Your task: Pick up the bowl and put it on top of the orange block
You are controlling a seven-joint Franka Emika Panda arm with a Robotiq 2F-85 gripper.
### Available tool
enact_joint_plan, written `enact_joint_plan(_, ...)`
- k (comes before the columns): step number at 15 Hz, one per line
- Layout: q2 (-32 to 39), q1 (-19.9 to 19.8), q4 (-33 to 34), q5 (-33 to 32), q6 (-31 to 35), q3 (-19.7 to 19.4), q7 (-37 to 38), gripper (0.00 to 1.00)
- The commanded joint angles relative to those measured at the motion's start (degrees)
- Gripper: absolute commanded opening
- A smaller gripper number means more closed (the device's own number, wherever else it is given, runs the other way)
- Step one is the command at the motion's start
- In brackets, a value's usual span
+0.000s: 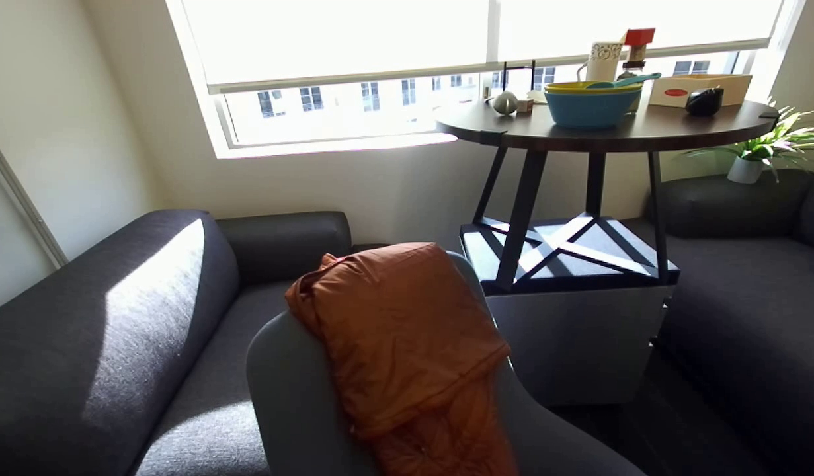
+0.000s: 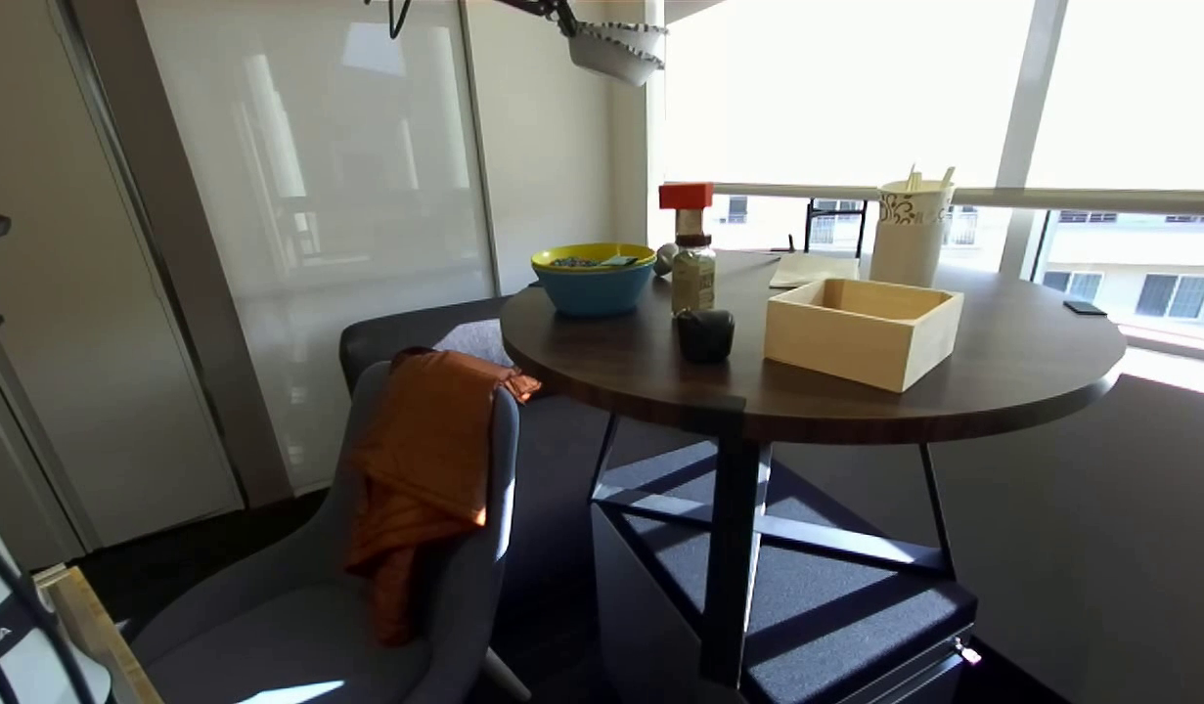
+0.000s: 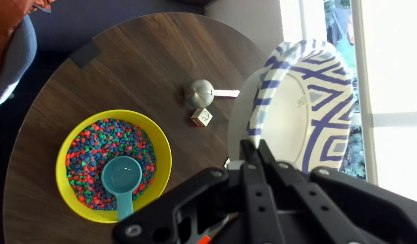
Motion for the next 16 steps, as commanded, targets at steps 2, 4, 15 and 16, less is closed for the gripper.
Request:
enact_joint_plan(2,-0.3,-1.1,-0.9,-1.4,2.1,0.7,0.5,0.01)
enact_joint_plan(4,-0.5,-2.2,-2.5,-5.7,7.4,0.3,1.6,0.01)
enact_joint_plan(15,-3.1,-5.2,-6.1,-9.3,-0.1,-1.5,-13.8,0.03)
enact_joint_plan(16,-3.6,-5.3,-6.1,-8.7,-0.5,-1.6,-14.6,0.03)
